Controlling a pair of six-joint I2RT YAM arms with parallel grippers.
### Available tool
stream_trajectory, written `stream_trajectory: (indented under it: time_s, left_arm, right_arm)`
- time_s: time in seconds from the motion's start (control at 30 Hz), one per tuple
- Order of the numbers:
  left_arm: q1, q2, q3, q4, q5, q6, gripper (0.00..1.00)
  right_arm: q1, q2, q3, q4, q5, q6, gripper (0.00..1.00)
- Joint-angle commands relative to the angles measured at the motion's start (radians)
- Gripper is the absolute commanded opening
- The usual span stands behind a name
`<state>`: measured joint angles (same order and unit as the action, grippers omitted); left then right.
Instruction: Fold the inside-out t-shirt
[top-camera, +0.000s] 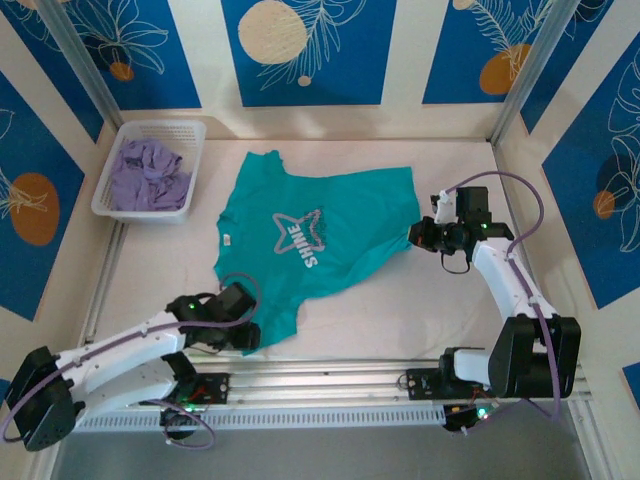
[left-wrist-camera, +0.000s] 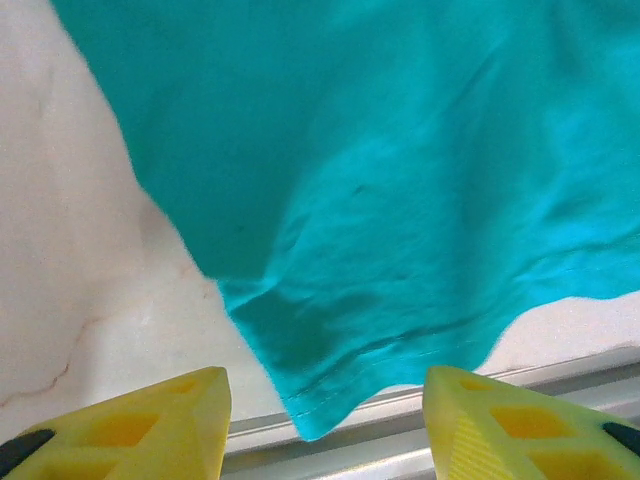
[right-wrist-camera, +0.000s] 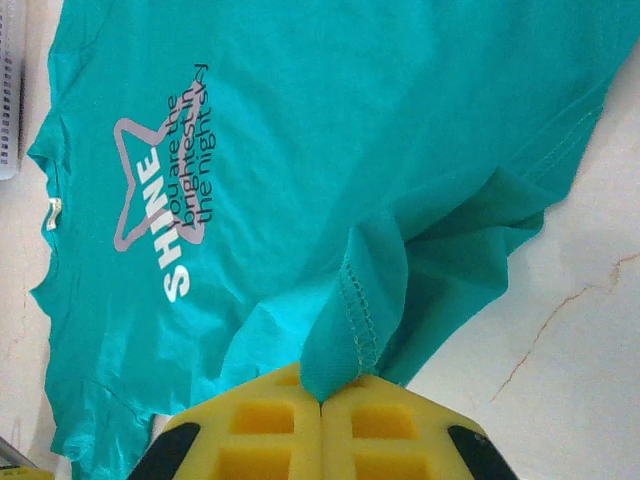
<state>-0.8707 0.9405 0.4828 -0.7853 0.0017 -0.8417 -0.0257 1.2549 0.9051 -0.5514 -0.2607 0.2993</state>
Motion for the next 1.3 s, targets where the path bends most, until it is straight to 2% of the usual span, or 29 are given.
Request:
stream_trajectory:
  time_s: [0.0, 0.1, 0.27, 0.37, 0.53, 0.67, 0.77, 0.87, 0.93, 1.07, 1.13, 1.27]
  left_arm:
    - [-0.020, 0.068, 0.004, 0.003, -0.007, -0.038, 0.53]
    - [-0.035, 0.134, 0.006, 0.056, 0.003, -0.031, 0.52]
    - [-0.070, 0.177, 0.004, 0.098, 0.000, -0.038, 0.42]
    - [-0.096, 0.202, 0.003, 0.125, -0.002, -0.052, 0.30]
    - [-0.108, 0.177, 0.015, 0.097, -0.049, -0.055, 0.00]
    - [-0.095, 0.075, 0.093, -0.012, -0.197, -0.019, 0.00]
    - [-0.050, -0.029, 0.195, -0.093, -0.327, 0.049, 0.00]
    - [0.048, -0.121, 0.312, -0.087, -0.399, 0.176, 0.00]
    - [0.149, -0.152, 0.415, -0.053, -0.418, 0.287, 0.00]
    - [0.314, -0.133, 0.671, 0.003, -0.402, 0.465, 0.00]
    - [0.344, -0.100, 0.825, 0.006, -0.426, 0.550, 0.00]
    - [0.346, -0.023, 1.120, -0.048, -0.500, 0.694, 0.00]
  right_arm:
    - [0.006, -0.001, -0.014, 0.011, -0.032, -0.008, 0.00]
    - [0.006, -0.012, -0.020, 0.008, -0.032, -0.009, 0.00]
    - [0.006, -0.033, -0.033, 0.009, -0.024, -0.010, 0.00]
    - [0.006, -0.031, -0.035, 0.011, -0.025, -0.009, 0.00]
    - [0.007, -0.040, -0.035, 0.009, -0.014, -0.006, 0.00]
    - [0.007, -0.062, -0.035, 0.018, 0.006, 0.001, 0.00]
    - [-0.003, -0.081, -0.015, 0.027, 0.013, 0.012, 0.00]
    - [-0.015, -0.094, 0.030, 0.045, 0.015, 0.019, 0.00]
    - [-0.028, -0.089, 0.087, 0.043, 0.000, 0.020, 0.00]
    - [-0.042, -0.094, 0.225, -0.011, -0.014, -0.002, 0.00]
    - [-0.047, -0.111, 0.294, -0.049, -0.018, -0.018, 0.00]
    - [-0.059, -0.173, 0.411, -0.118, -0.023, -0.047, 0.00]
